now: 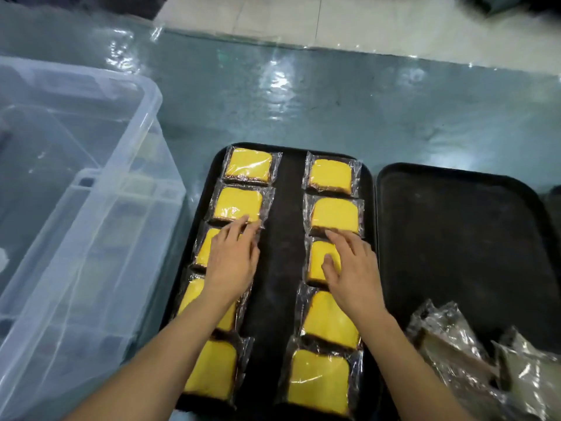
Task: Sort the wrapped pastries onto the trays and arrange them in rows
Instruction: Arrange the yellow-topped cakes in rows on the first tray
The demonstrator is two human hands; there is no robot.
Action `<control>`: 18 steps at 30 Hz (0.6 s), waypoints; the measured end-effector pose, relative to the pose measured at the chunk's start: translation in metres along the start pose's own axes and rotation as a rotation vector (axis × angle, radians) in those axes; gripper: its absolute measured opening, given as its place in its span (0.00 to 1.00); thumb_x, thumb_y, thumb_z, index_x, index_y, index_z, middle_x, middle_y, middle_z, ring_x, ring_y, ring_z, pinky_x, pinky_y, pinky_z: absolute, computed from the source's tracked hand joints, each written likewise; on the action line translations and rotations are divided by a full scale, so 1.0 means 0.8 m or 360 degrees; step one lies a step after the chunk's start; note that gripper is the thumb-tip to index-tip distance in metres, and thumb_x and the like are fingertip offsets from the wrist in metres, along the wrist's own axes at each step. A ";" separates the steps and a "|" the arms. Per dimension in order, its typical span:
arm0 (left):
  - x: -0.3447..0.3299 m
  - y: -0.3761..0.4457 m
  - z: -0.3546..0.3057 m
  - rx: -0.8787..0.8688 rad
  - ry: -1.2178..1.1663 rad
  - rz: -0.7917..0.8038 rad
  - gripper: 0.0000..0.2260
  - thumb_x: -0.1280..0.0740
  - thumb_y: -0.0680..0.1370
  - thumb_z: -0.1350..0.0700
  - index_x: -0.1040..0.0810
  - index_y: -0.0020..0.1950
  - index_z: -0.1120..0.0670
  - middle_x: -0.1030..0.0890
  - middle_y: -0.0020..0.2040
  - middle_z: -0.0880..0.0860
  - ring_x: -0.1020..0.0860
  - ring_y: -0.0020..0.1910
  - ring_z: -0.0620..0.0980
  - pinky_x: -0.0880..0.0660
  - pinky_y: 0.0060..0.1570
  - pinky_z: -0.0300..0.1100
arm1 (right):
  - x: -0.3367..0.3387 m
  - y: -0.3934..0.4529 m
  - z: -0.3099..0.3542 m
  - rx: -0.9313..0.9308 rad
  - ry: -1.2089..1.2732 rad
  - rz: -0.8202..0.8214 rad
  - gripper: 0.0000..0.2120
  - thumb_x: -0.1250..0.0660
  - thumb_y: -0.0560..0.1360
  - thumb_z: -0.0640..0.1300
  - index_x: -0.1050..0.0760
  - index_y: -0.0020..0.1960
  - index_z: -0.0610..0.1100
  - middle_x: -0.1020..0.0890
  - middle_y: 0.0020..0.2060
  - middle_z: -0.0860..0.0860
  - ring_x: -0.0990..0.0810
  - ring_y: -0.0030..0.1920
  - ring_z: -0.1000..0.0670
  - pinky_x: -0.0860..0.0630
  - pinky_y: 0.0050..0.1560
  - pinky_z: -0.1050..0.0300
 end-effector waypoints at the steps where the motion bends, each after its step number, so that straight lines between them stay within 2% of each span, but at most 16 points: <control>1: -0.002 0.026 -0.003 -0.0006 0.0015 -0.0021 0.20 0.41 0.82 0.54 0.32 0.75 0.48 0.34 0.77 0.52 0.34 0.73 0.57 0.35 0.71 0.56 | -0.002 0.026 -0.005 -0.0026 -0.0026 0.0031 0.22 0.36 0.80 0.48 0.30 0.74 0.50 0.28 0.70 0.49 0.29 0.69 0.46 0.30 0.68 0.45; 5: -0.004 0.120 -0.008 -0.0020 0.0059 -0.0086 0.21 0.43 0.83 0.53 0.35 0.77 0.46 0.38 0.80 0.53 0.38 0.76 0.60 0.37 0.73 0.59 | -0.015 0.113 -0.019 0.0014 -0.0197 0.0134 0.25 0.42 0.83 0.53 0.36 0.78 0.51 0.33 0.76 0.47 0.33 0.74 0.43 0.34 0.73 0.44; 8: -0.016 0.164 0.005 0.0019 0.0151 -0.0014 0.22 0.45 0.84 0.50 0.38 0.79 0.43 0.43 0.81 0.54 0.43 0.78 0.62 0.41 0.74 0.61 | -0.027 0.162 -0.025 0.0119 -0.0358 0.0148 0.27 0.46 0.84 0.58 0.41 0.81 0.54 0.37 0.78 0.44 0.37 0.76 0.41 0.38 0.75 0.42; 12: -0.037 0.177 0.026 0.0015 0.0219 0.0099 0.23 0.49 0.84 0.43 0.46 0.81 0.39 0.47 0.82 0.53 0.49 0.80 0.61 0.47 0.77 0.61 | -0.053 0.196 -0.032 0.0126 -0.0421 0.0279 0.29 0.56 0.83 0.67 0.49 0.82 0.60 0.47 0.82 0.45 0.52 0.82 0.41 0.55 0.81 0.41; 18: -0.042 0.182 0.029 0.0014 0.0195 0.0126 0.26 0.50 0.84 0.41 0.53 0.81 0.38 0.53 0.83 0.51 0.56 0.81 0.57 0.52 0.78 0.59 | -0.055 0.187 -0.050 0.0122 -0.0360 0.0322 0.32 0.60 0.81 0.70 0.55 0.82 0.60 0.55 0.83 0.49 0.62 0.82 0.47 0.61 0.81 0.44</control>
Point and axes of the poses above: each hand's wrist, its own y-axis towards the middle knuckle, its own x-axis out of the back of the hand, z = x × y, the point moved 4 cm from there along y, towards the middle knuckle
